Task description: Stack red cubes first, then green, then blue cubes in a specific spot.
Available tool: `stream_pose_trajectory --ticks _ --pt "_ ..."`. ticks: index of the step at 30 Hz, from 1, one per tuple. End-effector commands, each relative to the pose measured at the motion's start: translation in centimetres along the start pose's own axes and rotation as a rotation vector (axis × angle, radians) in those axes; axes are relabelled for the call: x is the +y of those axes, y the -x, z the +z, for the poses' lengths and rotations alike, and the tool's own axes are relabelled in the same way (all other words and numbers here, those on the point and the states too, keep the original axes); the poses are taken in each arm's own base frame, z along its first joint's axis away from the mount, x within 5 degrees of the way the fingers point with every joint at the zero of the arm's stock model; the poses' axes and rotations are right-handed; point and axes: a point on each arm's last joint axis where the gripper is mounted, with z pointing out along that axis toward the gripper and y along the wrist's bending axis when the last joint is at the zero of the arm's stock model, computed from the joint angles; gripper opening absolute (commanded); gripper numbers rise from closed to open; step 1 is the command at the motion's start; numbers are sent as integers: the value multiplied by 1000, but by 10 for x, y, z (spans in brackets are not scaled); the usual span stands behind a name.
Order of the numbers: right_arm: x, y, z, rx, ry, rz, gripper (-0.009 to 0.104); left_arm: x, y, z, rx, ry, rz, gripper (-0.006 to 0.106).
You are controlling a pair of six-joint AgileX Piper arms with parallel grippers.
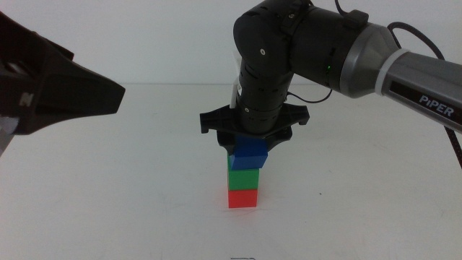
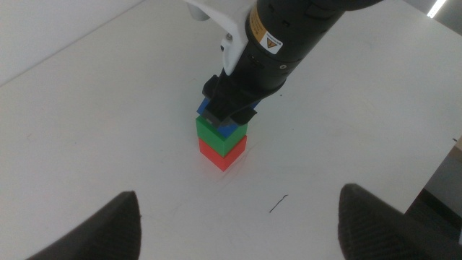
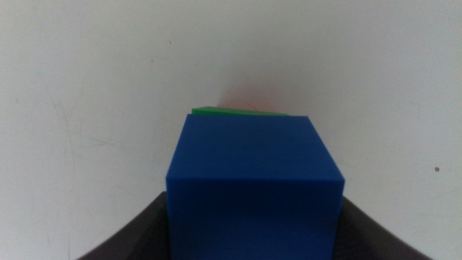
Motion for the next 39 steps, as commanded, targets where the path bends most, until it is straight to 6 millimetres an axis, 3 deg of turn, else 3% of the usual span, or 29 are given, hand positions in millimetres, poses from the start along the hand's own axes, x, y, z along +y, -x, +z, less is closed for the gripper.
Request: stream_pose_trajectory --ticks 1,5,20,26,30,34,39 --pt "-1 3 -31 -71 44 7 52 -4 9 -8 -88 5 -1 94" --pt "-1 3 -31 -73 46 7 57 -4 9 -8 -88 5 -1 94" --pt "3 6 -32 -103 93 14 57 -4 9 -8 -88 5 -1 94" --pt "-7 10 -37 -138 40 7 58 -4 9 -8 -88 5 -1 94" --pt "-19 15 -57 -201 43 16 59 -4 9 -8 -88 5 -1 94" --pt "-40 19 -98 -327 64 13 60 -4 9 -8 -88 5 -1 94" --pt "-81 13 -147 -501 56 -18 60 -4 9 -8 -88 5 -1 94"
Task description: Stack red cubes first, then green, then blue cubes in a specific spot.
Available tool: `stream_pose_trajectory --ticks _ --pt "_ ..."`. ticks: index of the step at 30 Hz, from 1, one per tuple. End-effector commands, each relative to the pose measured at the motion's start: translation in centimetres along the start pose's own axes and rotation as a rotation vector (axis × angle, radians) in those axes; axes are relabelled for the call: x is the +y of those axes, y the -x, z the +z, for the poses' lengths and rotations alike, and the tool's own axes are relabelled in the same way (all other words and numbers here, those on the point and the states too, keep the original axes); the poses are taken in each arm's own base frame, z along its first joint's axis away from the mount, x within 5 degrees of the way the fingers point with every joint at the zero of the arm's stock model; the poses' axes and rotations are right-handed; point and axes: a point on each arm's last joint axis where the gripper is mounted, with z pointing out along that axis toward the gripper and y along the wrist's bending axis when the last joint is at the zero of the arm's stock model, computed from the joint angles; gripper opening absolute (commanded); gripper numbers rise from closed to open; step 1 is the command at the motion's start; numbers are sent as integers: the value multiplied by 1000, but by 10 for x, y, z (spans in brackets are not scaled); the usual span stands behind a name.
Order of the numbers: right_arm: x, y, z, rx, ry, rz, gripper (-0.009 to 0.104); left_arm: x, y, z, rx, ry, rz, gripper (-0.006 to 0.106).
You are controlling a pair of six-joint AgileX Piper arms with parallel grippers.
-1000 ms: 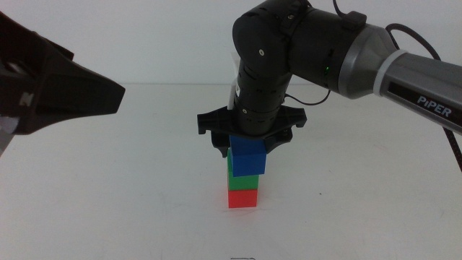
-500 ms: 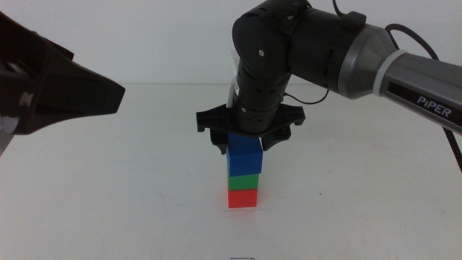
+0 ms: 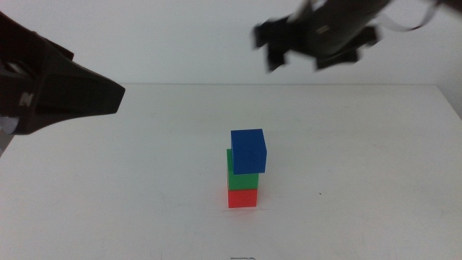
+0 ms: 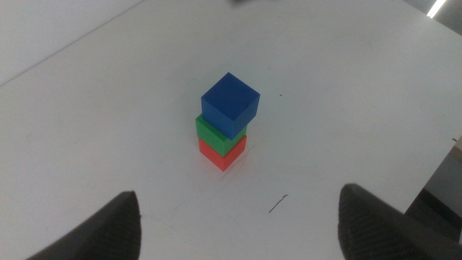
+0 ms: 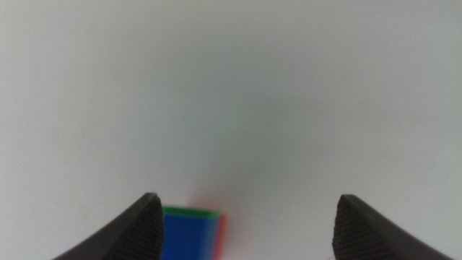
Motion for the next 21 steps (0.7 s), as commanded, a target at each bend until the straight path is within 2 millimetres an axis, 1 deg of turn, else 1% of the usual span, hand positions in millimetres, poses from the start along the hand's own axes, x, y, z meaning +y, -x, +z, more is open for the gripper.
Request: stream_pose_trajectory --ticks 1,3,5,7,10,12,16,18,21 --pt "-27 10 -49 -180 15 -32 60 -4 9 -8 -88 5 -1 94" --pt "-48 5 -62 -233 17 -40 60 -4 9 -8 -88 5 -1 94" --pt "-74 -4 -77 -308 25 -26 60 -4 9 -8 -87 4 -1 94" --pt "-101 -14 -96 -418 27 4 60 -4 9 -8 -87 4 -1 94" --pt "-136 -37 -112 -523 -12 45 60 -4 9 -8 -87 4 -1 94" --pt "-156 -52 -122 -571 -53 72 60 -4 9 -8 -87 4 -1 94" --pt "-178 -75 -134 -599 -119 88 60 -4 9 -8 -87 4 -1 94" --pt "-181 -82 -136 -601 -139 75 60 -4 9 -8 -87 4 -1 94" --pt "-182 -84 -138 -607 -153 55 60 -4 9 -8 -87 4 -1 94"
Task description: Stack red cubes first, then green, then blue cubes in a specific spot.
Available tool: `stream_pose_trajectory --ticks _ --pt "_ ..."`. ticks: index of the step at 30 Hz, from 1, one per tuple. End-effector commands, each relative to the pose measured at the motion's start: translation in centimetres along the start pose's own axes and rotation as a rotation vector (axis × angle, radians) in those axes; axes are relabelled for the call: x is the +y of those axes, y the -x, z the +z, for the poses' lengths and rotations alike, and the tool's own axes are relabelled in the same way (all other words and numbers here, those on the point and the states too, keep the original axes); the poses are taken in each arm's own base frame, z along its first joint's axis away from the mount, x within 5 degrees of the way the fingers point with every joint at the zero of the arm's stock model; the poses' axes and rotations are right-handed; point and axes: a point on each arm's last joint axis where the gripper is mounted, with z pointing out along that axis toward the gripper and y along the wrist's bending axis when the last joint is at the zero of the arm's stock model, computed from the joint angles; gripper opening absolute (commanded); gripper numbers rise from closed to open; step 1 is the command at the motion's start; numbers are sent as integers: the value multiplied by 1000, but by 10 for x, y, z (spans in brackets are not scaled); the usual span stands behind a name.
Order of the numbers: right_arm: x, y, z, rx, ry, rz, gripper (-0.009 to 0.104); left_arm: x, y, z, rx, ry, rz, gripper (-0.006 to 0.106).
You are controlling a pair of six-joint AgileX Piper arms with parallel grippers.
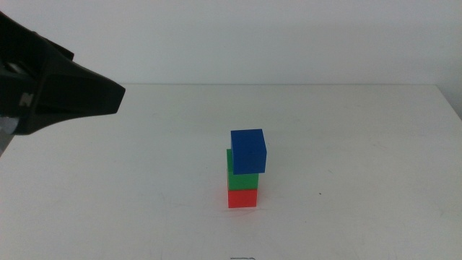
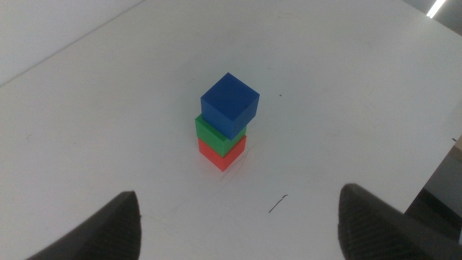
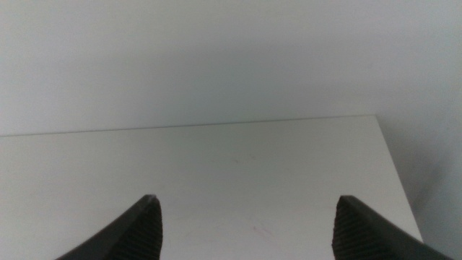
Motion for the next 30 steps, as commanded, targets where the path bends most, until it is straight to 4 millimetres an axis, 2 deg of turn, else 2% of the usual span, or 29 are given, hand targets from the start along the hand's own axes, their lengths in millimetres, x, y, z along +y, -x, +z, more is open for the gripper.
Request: stream_pose_trajectory --ticks 1,7,11,15,17,20,24,30 --pt "0 14 -10 -124 -1 -24 60 -4 9 -8 -87 4 -1 94" --pt "-1 14 -10 -120 -6 -30 60 -4 9 -8 -88 5 -1 94" --pt "-1 14 -10 -120 -5 -29 60 10 -1 -26 -256 326 35 94" --pt "-1 14 -10 -120 -5 -29 60 25 -25 -40 -493 668 41 94" --pt "-1 14 -10 -120 -5 -29 60 29 -39 -42 -581 775 23 94" --pt "-1 14 -10 -120 -5 -29 60 30 -60 -46 -652 841 -105 94" --pt "-1 14 -10 -120 -5 -29 60 32 -80 -42 -622 876 -223 94" --pt "-1 14 -10 -120 -5 -29 60 32 -86 -38 -590 877 -225 94"
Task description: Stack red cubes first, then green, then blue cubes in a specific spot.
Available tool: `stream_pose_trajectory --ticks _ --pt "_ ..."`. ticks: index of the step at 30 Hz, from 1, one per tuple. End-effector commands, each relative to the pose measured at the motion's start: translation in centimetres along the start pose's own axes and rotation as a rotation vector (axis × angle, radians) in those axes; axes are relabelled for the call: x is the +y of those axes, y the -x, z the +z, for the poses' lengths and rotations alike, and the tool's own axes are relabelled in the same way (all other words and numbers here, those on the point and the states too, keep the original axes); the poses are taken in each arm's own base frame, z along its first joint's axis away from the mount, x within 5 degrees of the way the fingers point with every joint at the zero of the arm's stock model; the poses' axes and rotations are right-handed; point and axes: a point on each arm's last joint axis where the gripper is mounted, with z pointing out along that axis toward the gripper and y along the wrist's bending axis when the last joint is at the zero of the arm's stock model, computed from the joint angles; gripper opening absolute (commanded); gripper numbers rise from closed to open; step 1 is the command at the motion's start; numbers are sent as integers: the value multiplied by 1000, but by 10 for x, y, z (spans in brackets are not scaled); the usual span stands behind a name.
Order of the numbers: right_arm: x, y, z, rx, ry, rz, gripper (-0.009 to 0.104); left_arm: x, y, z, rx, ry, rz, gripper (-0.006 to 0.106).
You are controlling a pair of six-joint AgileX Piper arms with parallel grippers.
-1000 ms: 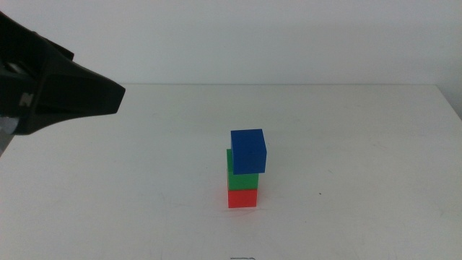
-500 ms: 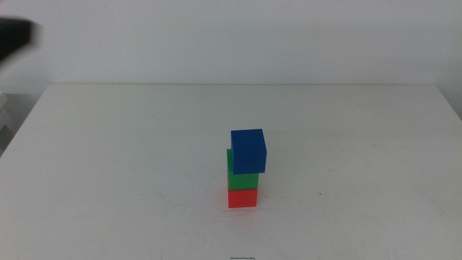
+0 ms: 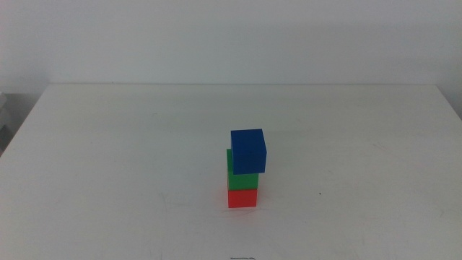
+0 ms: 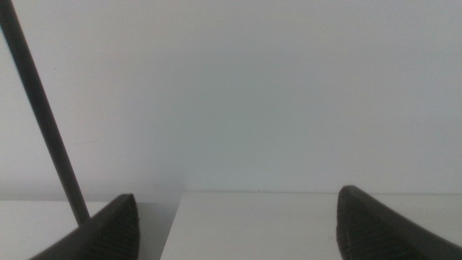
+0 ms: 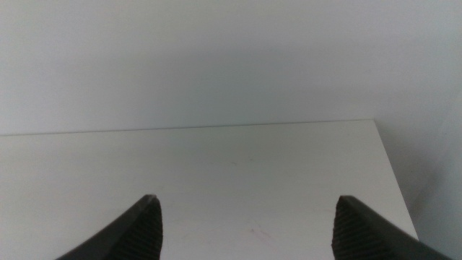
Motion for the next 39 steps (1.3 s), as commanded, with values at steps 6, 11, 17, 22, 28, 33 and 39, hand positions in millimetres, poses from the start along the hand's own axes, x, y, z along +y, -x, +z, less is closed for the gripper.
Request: stream_pose_trajectory --ticks 6,11,17,22,28,33,39 --pt "0 14 -9 -112 -5 -16 59 0 7 -5 -94 -3 -16 94" --pt "-2 13 -9 -110 -19 -34 59 -2 -31 -8 -26 -7 -15 94" --pt "-6 -13 -24 -139 -52 -85 59 -4 -83 -21 21 -9 -13 94" --pt "-9 -63 -47 -253 -47 -93 59 -5 -109 -34 1 -8 -15 94" --pt "-13 -126 -59 -251 -47 -93 59 -5 -125 -40 -14 -7 -15 94" --pt "-16 -173 -54 -218 -48 -95 59 -6 -136 -39 5 -7 -15 94" --pt "-20 -220 -50 -227 -48 -95 59 -7 -167 -41 21 -9 -21 94"
